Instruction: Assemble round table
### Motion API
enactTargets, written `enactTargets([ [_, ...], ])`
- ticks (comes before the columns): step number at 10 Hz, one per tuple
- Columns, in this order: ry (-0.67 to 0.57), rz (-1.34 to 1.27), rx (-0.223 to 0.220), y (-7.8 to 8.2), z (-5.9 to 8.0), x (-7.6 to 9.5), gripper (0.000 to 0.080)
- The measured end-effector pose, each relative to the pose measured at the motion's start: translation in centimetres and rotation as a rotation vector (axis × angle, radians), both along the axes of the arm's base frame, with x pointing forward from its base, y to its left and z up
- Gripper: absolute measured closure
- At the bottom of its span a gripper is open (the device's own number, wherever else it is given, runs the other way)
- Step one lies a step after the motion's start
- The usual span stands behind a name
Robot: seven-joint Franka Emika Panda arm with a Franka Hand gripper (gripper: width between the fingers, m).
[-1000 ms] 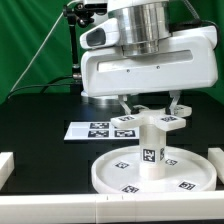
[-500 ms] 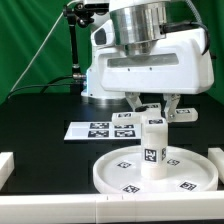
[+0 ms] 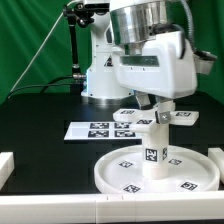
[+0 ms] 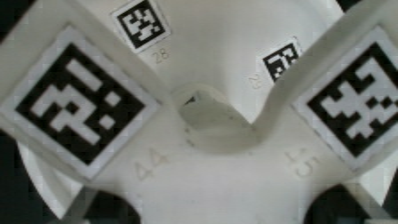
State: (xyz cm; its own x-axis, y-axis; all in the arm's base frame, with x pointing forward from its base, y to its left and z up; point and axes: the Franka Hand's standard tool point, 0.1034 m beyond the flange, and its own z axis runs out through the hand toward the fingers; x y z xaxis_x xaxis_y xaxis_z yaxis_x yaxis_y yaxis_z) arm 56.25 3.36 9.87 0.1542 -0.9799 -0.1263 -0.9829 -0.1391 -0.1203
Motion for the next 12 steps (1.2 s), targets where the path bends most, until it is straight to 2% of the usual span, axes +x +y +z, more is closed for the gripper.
enactTargets([
  [3,0.012,-0.322,0.024,0.4,0.0,0.0,0.0354],
  [5,0.023,-0.415,0.039,0.3,0.0,0.0,0.0354],
  [7,0.022,-0.377,0.039,0.3,0.2,0.0,0.0354],
  [8,0.015,-0.344,0.052,0.3,1.3,0.2,0.0202],
  [9,0.006,-0.339,0.071,0.4,2.6,0.4,0.0166],
  [10,-0.008,-0.315,0.074,0.5,3.2,0.6,0.0153],
  [12,-0.006,-0.281,0.066,0.5,2.7,0.4,0.0153],
])
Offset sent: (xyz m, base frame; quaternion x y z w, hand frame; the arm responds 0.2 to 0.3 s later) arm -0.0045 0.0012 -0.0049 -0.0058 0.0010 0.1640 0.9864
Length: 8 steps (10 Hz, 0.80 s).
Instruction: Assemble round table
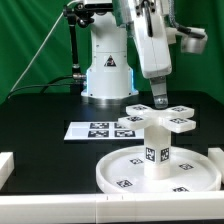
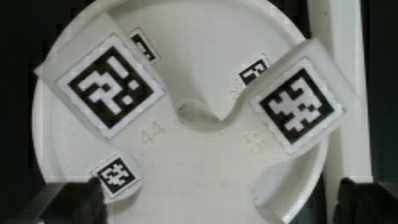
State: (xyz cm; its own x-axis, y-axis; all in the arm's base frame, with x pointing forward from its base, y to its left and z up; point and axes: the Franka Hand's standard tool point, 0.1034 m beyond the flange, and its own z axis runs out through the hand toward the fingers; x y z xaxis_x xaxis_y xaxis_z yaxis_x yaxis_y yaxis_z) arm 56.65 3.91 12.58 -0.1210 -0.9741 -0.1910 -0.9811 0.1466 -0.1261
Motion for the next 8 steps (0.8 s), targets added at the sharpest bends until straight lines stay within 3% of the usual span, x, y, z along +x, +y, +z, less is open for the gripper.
enactTargets([
  [1,-0.002,0.011,-0.002,0.01,0.00,0.00,0.0151],
  [3,-0.033,0.320,-0.053,0.18,-0.10,-0.15,0.0151],
  [5,-0.055,0.626,-0.076,0.41,-0.33,-0.15,0.0151],
  [8,-0.085,0.838,-0.104,0.42,-0.47,-0.13,0.0151],
])
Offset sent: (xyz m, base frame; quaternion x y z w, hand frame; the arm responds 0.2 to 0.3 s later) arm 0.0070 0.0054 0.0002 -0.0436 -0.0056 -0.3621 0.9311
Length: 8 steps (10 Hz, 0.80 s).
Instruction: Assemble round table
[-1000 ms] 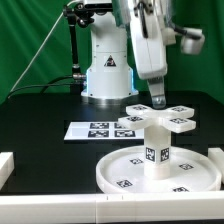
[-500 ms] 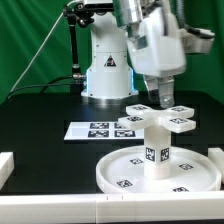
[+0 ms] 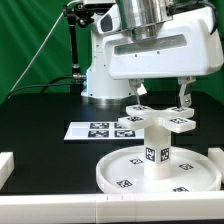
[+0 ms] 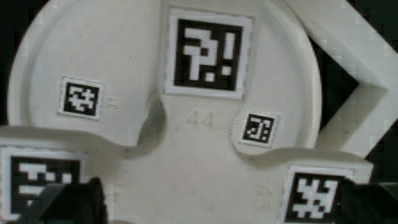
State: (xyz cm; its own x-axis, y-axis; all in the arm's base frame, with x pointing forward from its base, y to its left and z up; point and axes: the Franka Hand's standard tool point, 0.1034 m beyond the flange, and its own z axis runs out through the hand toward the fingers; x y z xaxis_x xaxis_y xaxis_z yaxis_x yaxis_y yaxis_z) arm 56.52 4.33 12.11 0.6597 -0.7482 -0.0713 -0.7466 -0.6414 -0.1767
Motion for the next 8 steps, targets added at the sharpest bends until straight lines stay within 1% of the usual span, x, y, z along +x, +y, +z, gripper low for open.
enactTargets([
  [3,-0.031,0.196,-0.020,-0.09,-0.02,-0.03,0.0151],
  [4,-0.050,0.381,-0.050,-0.34,0.01,-0.10,0.0151],
  [5,-0.057,0.530,-0.081,-0.26,0.09,-0.11,0.0151],
  [6,-0.063,0.667,-0.098,-0.13,0.08,-0.18,0.0151],
  [7,-0.063,0.778,-0.105,0.00,0.06,-0.30,0.0151],
  [8,-0.070,0.837,-0.107,-0.06,0.12,-0.25,0.0151],
])
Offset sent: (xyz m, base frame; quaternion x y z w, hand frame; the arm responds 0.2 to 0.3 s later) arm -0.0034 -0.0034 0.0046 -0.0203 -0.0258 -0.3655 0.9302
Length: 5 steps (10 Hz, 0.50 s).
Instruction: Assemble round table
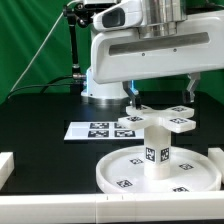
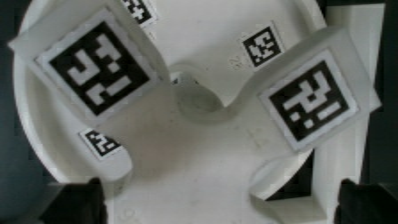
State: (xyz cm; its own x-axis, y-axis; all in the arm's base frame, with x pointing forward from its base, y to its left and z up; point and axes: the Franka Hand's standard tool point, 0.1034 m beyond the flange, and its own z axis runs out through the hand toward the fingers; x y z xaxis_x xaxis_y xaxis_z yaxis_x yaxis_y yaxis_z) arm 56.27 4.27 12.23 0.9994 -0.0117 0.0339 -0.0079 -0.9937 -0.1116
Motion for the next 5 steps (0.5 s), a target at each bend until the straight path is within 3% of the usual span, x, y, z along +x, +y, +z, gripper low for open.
enactTargets([
  [3,-0.019,0.176,-0.008,-0.22,-0.06,-0.02,0.0151],
  [5,-0.046,0.460,-0.037,-0.46,-0.21,-0.13,0.0151],
])
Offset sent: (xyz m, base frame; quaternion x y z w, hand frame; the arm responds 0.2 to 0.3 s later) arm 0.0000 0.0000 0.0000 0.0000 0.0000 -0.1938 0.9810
